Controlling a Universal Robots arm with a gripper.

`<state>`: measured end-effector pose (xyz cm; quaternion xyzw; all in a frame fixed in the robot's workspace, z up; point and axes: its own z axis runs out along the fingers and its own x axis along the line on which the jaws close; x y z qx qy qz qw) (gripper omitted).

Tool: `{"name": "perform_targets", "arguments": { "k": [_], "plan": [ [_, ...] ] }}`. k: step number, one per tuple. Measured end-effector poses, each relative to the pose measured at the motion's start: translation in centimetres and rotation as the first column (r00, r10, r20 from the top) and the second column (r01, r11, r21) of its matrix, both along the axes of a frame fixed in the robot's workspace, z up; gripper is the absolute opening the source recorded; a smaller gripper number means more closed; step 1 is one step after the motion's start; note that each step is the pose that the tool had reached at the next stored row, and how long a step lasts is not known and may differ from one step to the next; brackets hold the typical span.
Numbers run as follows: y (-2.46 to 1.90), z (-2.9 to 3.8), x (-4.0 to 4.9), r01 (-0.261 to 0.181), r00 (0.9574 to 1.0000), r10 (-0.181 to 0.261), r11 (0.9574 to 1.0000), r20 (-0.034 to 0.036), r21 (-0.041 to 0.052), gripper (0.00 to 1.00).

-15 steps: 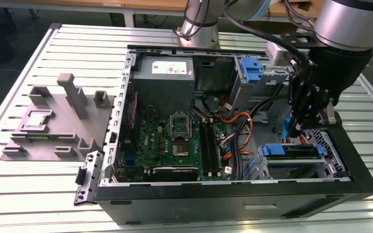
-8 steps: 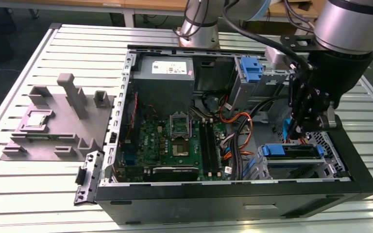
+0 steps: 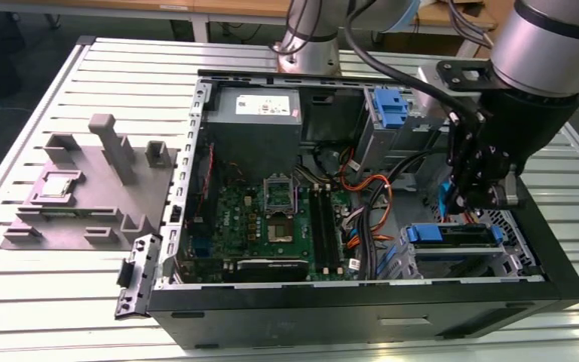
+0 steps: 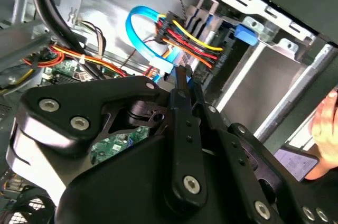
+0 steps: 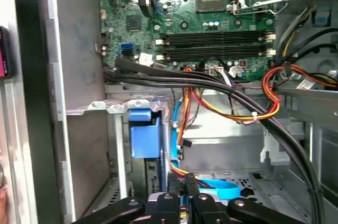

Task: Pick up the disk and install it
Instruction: 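Insert the second disk wire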

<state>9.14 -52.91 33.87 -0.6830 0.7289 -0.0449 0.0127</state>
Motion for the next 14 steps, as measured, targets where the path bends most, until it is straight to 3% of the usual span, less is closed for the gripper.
{"name": "perform_targets", "arguments": {
  "k": [9, 14],
  "plan": [
    [-1.23, -0.01, -0.05, -0.001, 1.0, 0.001, 1.0, 0.0019, 0.0006, 0.16],
    [-1.58, -0.01, -0.05, -0.001, 1.0, 0.001, 1.0, 0.0027, 0.0006, 0.16]
  ]
}}
